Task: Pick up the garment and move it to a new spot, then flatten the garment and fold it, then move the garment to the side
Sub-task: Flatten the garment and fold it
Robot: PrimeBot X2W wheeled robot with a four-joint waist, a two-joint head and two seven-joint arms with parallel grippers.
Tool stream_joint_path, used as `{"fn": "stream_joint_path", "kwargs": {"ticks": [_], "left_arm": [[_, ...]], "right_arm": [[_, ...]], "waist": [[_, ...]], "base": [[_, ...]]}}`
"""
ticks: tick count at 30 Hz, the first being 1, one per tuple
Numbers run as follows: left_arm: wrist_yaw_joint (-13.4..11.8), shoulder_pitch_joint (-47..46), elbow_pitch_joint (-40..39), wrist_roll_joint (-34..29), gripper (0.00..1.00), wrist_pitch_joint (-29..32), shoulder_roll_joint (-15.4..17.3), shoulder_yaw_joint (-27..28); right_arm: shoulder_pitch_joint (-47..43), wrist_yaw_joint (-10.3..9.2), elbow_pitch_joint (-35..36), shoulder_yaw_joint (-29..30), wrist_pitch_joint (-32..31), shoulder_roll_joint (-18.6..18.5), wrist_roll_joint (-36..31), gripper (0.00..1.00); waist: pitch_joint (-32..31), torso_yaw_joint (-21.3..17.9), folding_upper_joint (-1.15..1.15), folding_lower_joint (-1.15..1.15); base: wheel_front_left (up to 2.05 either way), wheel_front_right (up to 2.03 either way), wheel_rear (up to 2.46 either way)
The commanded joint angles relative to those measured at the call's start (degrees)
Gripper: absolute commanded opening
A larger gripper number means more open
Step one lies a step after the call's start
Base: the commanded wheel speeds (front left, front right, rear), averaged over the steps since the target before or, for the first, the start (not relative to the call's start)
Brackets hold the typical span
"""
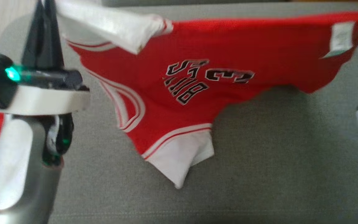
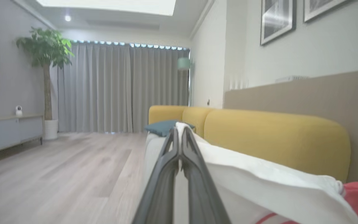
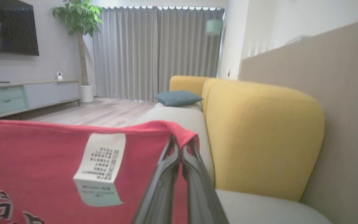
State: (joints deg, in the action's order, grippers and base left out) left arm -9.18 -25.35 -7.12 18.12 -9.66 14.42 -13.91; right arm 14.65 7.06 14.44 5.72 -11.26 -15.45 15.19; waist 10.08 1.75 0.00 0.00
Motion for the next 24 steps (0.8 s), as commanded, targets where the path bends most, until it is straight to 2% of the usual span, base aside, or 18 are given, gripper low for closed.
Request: {"fn": "stream_joint_path", "kwargs": {"ticks": [1, 7, 12, 18, 24], "left_arm": [[-0.42, -4.78, -4.3, -0.76, 0.0, 0.06, 2.4, 2.88], [-0.12, -10.81, -11.44, -2.5, 0.0, 3.54, 4.1, 2.44], [0.6, -16.02, -12.37, -2.55, 0.0, 6.68, 4.53, 1.78], [1.7, -19.11, -9.47, -1.33, 0.0, 8.65, 3.86, 0.43], [3.85, -23.9, 0.23, -0.88, 0.0, 9.68, 2.45, -2.5]], "right_arm": [[2.95, 0.43, 3.66, 0.14, -0.37, -1.91, -0.33, 0.0], [6.71, 0.43, 9.39, 2.33, -3.51, -3.62, 0.1, 0.0], [9.25, 0.43, 10.06, 4.06, -5.38, -4.71, 1.57, 0.0], [10.95, 0.43, 7.57, 3.65, -6.58, -4.88, 3.27, 0.0], [15.41, 0.43, 0.4, 0.4, -5.97, -5.15, 5.94, 0.0]], "waist": [[-2.08, -0.11, 0.0, 0.0], [-5.86, -0.22, 0.0, 0.0], [-7.64, -0.24, 0.0, 0.0], [-7.76, -0.46, 0.0, 0.0], [-4.79, -0.99, 0.0, 0.0]], "base": [[0.0, 0.0, 0.0], [0.0, 0.0, 0.0], [0.0, 0.0, 0.0], [0.0, 0.0, 0.0], [0.0, 0.0, 0.0]]}}
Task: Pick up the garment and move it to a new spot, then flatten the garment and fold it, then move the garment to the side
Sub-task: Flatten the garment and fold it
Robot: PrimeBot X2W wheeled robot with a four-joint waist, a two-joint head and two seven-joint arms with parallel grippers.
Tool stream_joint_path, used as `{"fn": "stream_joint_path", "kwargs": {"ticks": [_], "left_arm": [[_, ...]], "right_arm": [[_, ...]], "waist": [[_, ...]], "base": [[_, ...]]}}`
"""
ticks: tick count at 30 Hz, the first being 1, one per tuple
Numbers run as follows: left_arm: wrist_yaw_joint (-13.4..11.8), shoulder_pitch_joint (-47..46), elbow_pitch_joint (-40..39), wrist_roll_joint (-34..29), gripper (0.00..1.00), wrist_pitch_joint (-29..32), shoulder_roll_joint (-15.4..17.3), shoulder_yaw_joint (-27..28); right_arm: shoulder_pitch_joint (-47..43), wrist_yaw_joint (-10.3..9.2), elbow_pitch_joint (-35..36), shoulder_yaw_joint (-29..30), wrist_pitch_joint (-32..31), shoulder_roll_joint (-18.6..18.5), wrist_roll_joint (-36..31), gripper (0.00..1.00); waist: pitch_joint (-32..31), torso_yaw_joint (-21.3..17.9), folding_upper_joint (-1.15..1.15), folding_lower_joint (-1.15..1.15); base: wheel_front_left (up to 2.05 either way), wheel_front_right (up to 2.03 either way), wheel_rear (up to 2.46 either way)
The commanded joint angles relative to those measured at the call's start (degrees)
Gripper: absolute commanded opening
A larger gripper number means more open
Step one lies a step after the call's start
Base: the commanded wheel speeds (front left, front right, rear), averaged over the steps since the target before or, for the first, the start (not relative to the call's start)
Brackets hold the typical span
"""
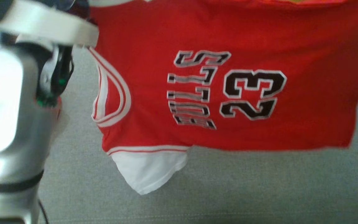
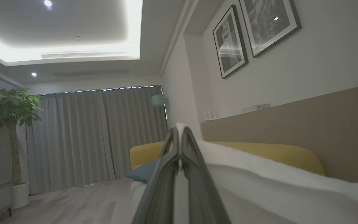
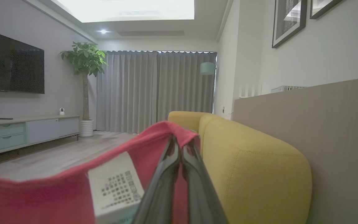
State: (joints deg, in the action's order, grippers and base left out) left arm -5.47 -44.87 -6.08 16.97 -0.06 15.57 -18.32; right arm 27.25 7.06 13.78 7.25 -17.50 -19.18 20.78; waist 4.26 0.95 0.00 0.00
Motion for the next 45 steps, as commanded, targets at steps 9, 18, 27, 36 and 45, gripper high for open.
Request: {"fn": "stream_joint_path", "kwargs": {"ticks": [9, 18, 27, 36, 45], "left_arm": [[3.65, -22.17, 27.44, -0.47, 0.0, -9.02, -3.89, -0.32], [4.1, -34.71, 44.93, -2.33, 0.0, -14.87, -6.88, 1.11], [5.8, -28.73, 57.73, 0.27, 0.0, -14.92, -10.36, 4.08], [6.22, -16.95, 61.03, 2.74, 0.0, -14.93, -12.07, 8.15], [6.24, 0.01, 53.2, 2.06, 0.0, -14.93, -12.47, 12.03]], "right_arm": [[22.99, 0.43, -22.18, -9.65, 9.84, 0.45, 2.75, 0.0], [39.1, 0.43, -45.5, -18.54, 24.84, 3.46, 3.57, 0.0], [42.49, 0.43, -63.3, -29.89, 28.77, 6.27, 7.39, 0.0], [34.63, 0.43, -69.84, -38.18, 30.98, 6.21, 14.46, 0.0], [19.8, 0.43, -68.34, -40.98, 32.0, 4.33, 20.58, 0.0]], "waist": [[6.5, -1.79, 0.0, 0.0], [10.9, -2.84, 0.0, 0.0], [18.3, -2.18, 0.0, 0.0], [20.7, -1.58, 0.0, 0.0], [15.03, -0.85, 0.0, 0.0]], "base": [[0.0, 0.0, 0.0], [0.0, 0.0, 0.0], [0.0, 0.0, 0.0], [0.0, 0.0, 0.0], [0.0, 0.0, 0.0]]}}
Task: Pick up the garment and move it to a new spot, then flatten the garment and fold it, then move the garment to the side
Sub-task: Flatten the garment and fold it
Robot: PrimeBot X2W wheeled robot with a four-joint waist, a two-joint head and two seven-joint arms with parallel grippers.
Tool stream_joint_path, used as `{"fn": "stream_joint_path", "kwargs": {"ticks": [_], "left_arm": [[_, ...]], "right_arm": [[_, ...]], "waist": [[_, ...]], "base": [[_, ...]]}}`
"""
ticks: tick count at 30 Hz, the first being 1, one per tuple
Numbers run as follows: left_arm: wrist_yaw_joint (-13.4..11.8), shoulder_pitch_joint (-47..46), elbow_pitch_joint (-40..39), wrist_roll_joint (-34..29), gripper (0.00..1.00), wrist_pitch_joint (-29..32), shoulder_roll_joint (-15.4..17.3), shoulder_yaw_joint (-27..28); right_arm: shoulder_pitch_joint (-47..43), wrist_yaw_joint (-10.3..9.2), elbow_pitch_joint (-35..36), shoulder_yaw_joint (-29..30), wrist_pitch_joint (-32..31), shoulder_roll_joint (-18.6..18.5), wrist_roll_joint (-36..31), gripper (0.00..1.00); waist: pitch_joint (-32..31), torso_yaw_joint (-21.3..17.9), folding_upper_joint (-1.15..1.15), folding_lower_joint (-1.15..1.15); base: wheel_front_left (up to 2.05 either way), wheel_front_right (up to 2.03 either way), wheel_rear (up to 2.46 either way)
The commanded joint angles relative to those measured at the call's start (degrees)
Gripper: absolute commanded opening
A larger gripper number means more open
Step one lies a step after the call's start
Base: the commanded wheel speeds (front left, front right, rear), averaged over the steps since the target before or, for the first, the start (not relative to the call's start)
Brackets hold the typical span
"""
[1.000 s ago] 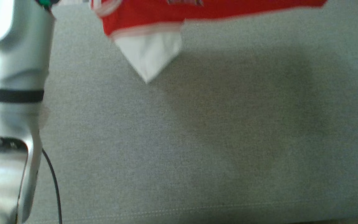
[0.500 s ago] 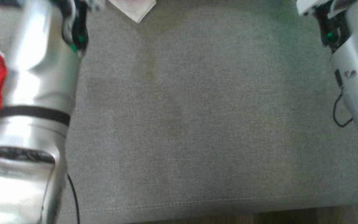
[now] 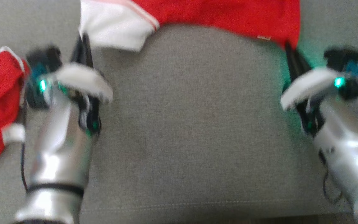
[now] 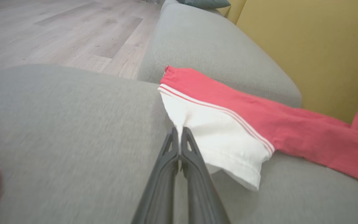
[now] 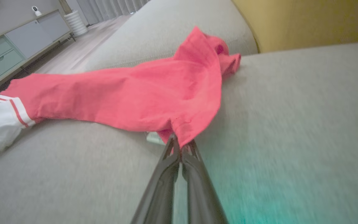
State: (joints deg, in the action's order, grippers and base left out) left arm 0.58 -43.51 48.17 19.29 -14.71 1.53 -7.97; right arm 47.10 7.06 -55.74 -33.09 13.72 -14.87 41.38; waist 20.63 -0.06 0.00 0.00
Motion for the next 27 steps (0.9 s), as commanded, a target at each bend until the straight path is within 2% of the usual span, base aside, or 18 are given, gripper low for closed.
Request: {"fn": "stream_joint_path", "kwargs": {"ticks": [1, 8, 13, 20, 27], "left_arm": [[0.26, 1.37, -2.63, -0.93, 0.0, -0.29, 1.56, 1.79], [1.48, 21.51, -15.03, -3.32, 0.0, -0.29, 1.97, 3.57], [0.72, 32.82, -22.18, -3.22, 0.0, 1.11, 2.47, 3.67], [-2.5, 46.59, -37.7, -1.93, 0.0, 10.58, 3.14, 4.09], [-5.88, 56.46, -52.1, -1.68, 0.0, 19.7, 3.33, 3.52]], "right_arm": [[-2.29, 0.43, 1.7, -0.78, 0.86, -0.21, 0.55, 0.0], [-18.93, 0.43, 8.23, 1.78, 1.16, -2.79, 2.1, 0.0], [-27.97, 0.43, 14.09, 4.96, -1.53, -4.09, 0.97, 0.0], [-40.37, 0.43, 26.35, 13.49, -11.99, -5.07, -3.73, 0.0], [-52.48, 0.43, 41.68, 24.9, -24.74, -1.22, -10.51, 0.0]], "waist": [[-2.49, 0.24, 0.0, 0.0], [-10.27, 0.69, 0.0, 0.0], [-13.91, 0.53, 0.0, 0.0], [-17.02, 0.71, 0.0, 0.0], [-17.82, 1.5, 0.0, 0.0]], "base": [[0.0, 0.0, 0.0], [0.0, 0.0, 0.0], [0.0, 0.0, 0.0], [0.0, 0.0, 0.0], [0.0, 0.0, 0.0]]}}
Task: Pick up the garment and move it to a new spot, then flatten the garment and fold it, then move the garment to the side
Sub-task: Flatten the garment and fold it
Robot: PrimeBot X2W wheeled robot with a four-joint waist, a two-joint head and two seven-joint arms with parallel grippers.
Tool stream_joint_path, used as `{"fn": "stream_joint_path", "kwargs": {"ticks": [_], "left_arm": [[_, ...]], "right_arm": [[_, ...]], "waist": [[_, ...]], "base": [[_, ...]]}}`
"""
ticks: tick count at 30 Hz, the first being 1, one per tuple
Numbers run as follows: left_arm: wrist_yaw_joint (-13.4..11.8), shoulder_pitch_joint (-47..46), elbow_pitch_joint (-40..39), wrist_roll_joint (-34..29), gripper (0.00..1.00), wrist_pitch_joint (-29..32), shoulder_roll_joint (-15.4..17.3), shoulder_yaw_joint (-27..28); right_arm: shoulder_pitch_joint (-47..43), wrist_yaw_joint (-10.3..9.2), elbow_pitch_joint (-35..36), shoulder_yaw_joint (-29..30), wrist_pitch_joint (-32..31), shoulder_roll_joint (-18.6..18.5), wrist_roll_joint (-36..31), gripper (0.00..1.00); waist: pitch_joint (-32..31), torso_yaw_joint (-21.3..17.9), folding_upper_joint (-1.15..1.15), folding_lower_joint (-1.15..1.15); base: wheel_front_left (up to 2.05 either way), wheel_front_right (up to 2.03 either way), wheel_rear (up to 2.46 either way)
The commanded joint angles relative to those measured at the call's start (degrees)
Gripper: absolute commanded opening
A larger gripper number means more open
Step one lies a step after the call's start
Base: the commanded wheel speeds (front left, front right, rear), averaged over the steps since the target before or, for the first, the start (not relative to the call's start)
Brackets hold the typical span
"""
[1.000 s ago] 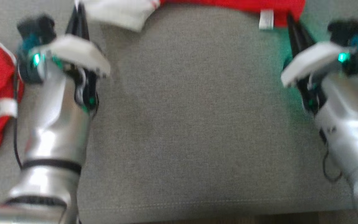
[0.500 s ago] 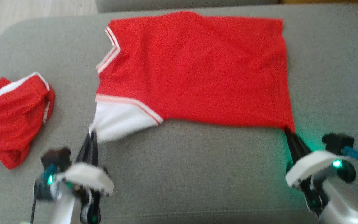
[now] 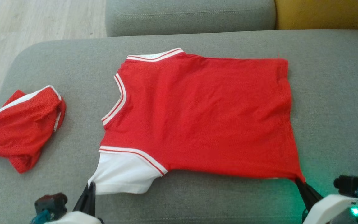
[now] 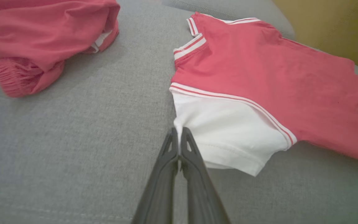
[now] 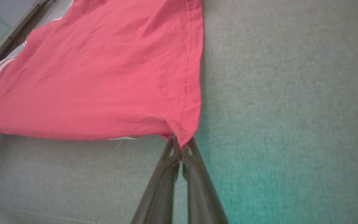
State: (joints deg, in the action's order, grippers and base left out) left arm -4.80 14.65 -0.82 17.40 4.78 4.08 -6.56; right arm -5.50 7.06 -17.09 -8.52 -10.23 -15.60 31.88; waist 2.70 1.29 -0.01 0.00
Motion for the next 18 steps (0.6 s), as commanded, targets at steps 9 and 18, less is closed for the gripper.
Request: {"fn": "stream_joint_path", "kwargs": {"ticks": [9, 18], "left_arm": [[-0.04, -4.33, -7.51, 1.03, 0.0, 6.16, 2.9, 1.96], [3.73, -19.2, -0.6, 5.03, 0.0, 12.24, 5.72, 2.63]], "right_arm": [[-3.87, 0.43, 16.9, 7.59, -16.2, 4.83, -6.77, 0.0], [5.54, 0.43, 18.91, 10.01, -28.42, 5.72, -5.76, 0.0]], "waist": [[1.8, -0.59, 0.01, 0.0], [7.01, -1.96, 0.01, 0.0]], "base": [[0.0, 0.0, 0.0], [0.0, 0.0, 0.0]]}}
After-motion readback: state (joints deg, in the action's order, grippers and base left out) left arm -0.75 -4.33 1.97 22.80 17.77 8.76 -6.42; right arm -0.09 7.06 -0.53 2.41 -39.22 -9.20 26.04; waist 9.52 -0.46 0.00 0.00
